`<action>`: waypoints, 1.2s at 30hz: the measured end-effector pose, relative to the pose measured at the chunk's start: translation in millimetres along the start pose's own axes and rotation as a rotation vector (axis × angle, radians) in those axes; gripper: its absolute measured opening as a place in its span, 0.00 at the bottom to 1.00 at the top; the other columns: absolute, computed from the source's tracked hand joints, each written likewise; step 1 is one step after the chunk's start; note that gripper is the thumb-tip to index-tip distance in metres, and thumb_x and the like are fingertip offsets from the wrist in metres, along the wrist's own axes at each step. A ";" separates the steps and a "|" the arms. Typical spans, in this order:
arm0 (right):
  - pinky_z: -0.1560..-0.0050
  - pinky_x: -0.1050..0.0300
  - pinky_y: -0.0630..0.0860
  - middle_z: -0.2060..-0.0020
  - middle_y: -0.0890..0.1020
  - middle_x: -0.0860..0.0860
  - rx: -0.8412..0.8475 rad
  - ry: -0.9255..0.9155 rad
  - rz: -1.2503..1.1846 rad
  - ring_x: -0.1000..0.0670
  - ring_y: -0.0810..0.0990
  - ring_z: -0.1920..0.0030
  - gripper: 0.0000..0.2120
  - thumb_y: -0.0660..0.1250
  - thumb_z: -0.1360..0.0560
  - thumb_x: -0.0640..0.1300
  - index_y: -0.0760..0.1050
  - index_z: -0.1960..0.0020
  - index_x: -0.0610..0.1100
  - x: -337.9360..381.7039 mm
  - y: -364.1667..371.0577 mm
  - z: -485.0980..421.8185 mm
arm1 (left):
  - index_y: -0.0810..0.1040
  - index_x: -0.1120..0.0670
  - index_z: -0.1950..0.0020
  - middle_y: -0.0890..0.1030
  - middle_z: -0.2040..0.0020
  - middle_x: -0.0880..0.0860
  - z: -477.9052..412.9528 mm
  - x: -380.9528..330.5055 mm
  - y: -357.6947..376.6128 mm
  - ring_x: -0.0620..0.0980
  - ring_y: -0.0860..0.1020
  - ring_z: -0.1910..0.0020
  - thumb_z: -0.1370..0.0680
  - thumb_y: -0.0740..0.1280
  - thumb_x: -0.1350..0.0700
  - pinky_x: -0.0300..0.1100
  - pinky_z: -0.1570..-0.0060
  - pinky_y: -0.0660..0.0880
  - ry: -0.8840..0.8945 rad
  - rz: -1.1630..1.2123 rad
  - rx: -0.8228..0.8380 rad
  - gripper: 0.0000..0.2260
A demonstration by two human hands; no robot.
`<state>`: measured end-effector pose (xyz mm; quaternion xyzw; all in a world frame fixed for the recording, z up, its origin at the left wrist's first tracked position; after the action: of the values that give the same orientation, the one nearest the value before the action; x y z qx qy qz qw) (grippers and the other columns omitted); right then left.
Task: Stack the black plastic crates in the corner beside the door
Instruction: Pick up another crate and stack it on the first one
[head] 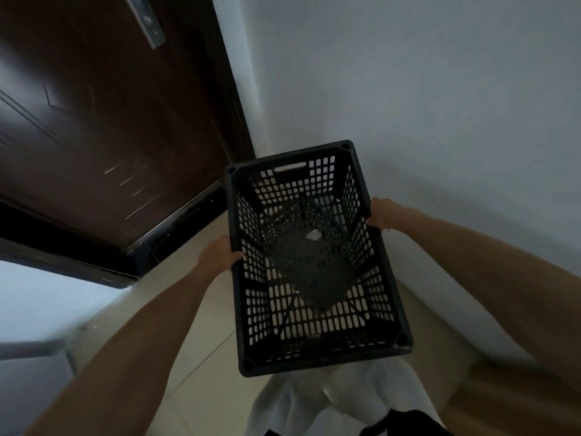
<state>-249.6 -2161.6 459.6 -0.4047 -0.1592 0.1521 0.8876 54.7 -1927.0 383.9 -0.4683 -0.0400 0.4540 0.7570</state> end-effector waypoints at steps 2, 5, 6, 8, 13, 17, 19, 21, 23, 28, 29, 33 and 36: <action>0.61 0.55 0.72 0.51 0.79 0.38 0.017 0.001 -0.010 0.41 0.78 0.57 0.19 0.61 0.21 0.42 0.67 0.36 0.30 -0.9 -9.2 -27.3 | 0.72 0.61 0.37 0.80 0.42 0.59 -11.9 -9.5 3.7 0.59 0.80 0.45 0.23 0.69 0.52 0.49 0.44 0.77 -0.041 0.027 0.012 0.20; 0.61 0.55 0.70 0.50 0.77 0.37 0.036 -0.016 -0.024 0.43 0.75 0.58 0.20 0.62 0.22 0.42 0.64 0.36 0.32 -3.3 -19.9 -71.5 | 0.70 0.61 0.34 0.77 0.37 0.60 -30.3 -20.0 10.9 0.60 0.78 0.41 0.23 0.69 0.51 0.50 0.42 0.76 -0.127 0.081 0.038 0.22; 0.60 0.54 0.70 0.46 0.77 0.35 0.047 -0.032 -0.021 0.42 0.76 0.56 0.19 0.63 0.22 0.42 0.65 0.36 0.32 -5.0 -23.2 -86.7 | 0.70 0.61 0.34 0.76 0.36 0.61 -38.0 -21.7 15.7 0.60 0.76 0.39 0.23 0.69 0.50 0.50 0.41 0.75 -0.146 0.085 0.037 0.23; 0.58 0.52 0.73 0.43 0.77 0.34 0.079 -0.074 -0.016 0.39 0.79 0.51 0.15 0.63 0.22 0.41 0.67 0.41 0.33 -7.4 -30.8 -113.7 | 0.70 0.62 0.35 0.76 0.37 0.61 -47.9 -31.5 23.4 0.60 0.76 0.39 0.23 0.69 0.50 0.51 0.41 0.75 -0.213 0.105 0.021 0.22; 0.49 0.53 0.74 0.42 0.77 0.33 0.142 -0.158 -0.016 0.37 0.77 0.42 0.14 0.61 0.22 0.39 0.72 0.40 0.31 -19.3 -45.4 -183.6 | 0.69 0.61 0.36 0.76 0.38 0.63 -71.1 -54.0 50.7 0.61 0.76 0.40 0.22 0.67 0.51 0.49 0.46 0.74 -0.391 0.161 0.024 0.20; 0.53 0.50 0.72 0.44 0.75 0.26 0.194 -0.207 -0.060 0.32 0.77 0.45 0.17 0.61 0.22 0.34 0.69 0.43 0.18 -31.2 -43.3 -240.9 | 0.71 0.60 0.39 0.79 0.41 0.63 -90.1 -64.2 77.2 0.62 0.77 0.42 0.23 0.68 0.51 0.52 0.44 0.75 -0.492 0.232 -0.004 0.18; 0.52 0.47 0.70 0.43 0.74 0.25 0.230 -0.207 -0.028 0.31 0.76 0.45 0.18 0.61 0.23 0.32 0.67 0.41 0.17 -33.5 -38.1 -263.1 | 0.71 0.60 0.41 0.79 0.42 0.63 -99.0 -67.4 95.7 0.62 0.78 0.43 0.23 0.69 0.51 0.53 0.44 0.76 -0.534 0.259 -0.004 0.17; 0.51 0.49 0.69 0.41 0.75 0.32 0.226 -0.245 -0.032 0.36 0.76 0.43 0.19 0.62 0.23 0.32 0.66 0.38 0.19 -32.4 -31.4 -280.5 | 0.71 0.60 0.43 0.80 0.44 0.64 -110.9 -65.1 114.3 0.63 0.79 0.45 0.24 0.69 0.52 0.55 0.44 0.76 -0.564 0.297 -0.001 0.16; 0.41 0.52 0.72 0.37 0.73 0.39 0.202 -0.306 -0.007 0.42 0.74 0.39 0.22 0.64 0.24 0.37 0.66 0.33 0.29 -30.1 -24.5 -302.8 | 0.71 0.60 0.44 0.81 0.45 0.64 -128.2 -59.1 130.1 0.63 0.79 0.45 0.24 0.69 0.52 0.56 0.44 0.76 -0.578 0.320 -0.012 0.16; 0.35 0.50 0.71 0.38 0.75 0.38 0.223 -0.320 0.056 0.40 0.75 0.38 0.19 0.61 0.22 0.41 0.70 0.33 0.35 -31.0 0.7 -357.0 | 0.70 0.57 0.45 0.82 0.48 0.61 -166.7 -52.7 151.6 0.62 0.79 0.47 0.23 0.67 0.50 0.55 0.46 0.77 -0.598 0.325 -0.019 0.14; 0.35 0.51 0.69 0.35 0.73 0.38 0.216 -0.312 0.073 0.40 0.73 0.36 0.20 0.60 0.21 0.41 0.67 0.30 0.37 -28.3 4.2 -360.1 | 0.69 0.58 0.45 0.82 0.48 0.61 -170.2 -53.8 154.4 0.62 0.79 0.47 0.23 0.66 0.50 0.55 0.47 0.76 -0.600 0.312 -0.017 0.14; 0.32 0.50 0.67 0.29 0.67 0.40 0.200 -0.298 0.054 0.40 0.70 0.32 0.29 0.58 0.20 0.48 0.53 0.23 0.42 -27.4 19.3 -373.5 | 0.68 0.60 0.43 0.80 0.47 0.63 -176.3 -56.7 163.1 0.64 0.78 0.48 0.22 0.65 0.52 0.54 0.50 0.75 -0.614 0.270 -0.033 0.14; 0.33 0.45 0.69 0.31 0.69 0.39 0.172 -0.282 0.032 0.39 0.73 0.35 0.31 0.57 0.22 0.50 0.51 0.23 0.46 -32.8 29.8 -382.4 | 0.68 0.60 0.43 0.79 0.48 0.64 -177.4 -57.0 165.4 0.65 0.78 0.49 0.22 0.64 0.53 0.55 0.51 0.76 -0.601 0.277 -0.049 0.13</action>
<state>-128.3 -2412.2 193.7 -0.3043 -0.2620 0.2345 0.8853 0.2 -2063.0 182.4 -0.3325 -0.2084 0.6693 0.6309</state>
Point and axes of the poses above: each hand's wrist, its own z-axis away from the middle knuckle, its own y-axis out of the palm, x = y × z, the point moved 1 cm from there along -z, towards the middle knuckle
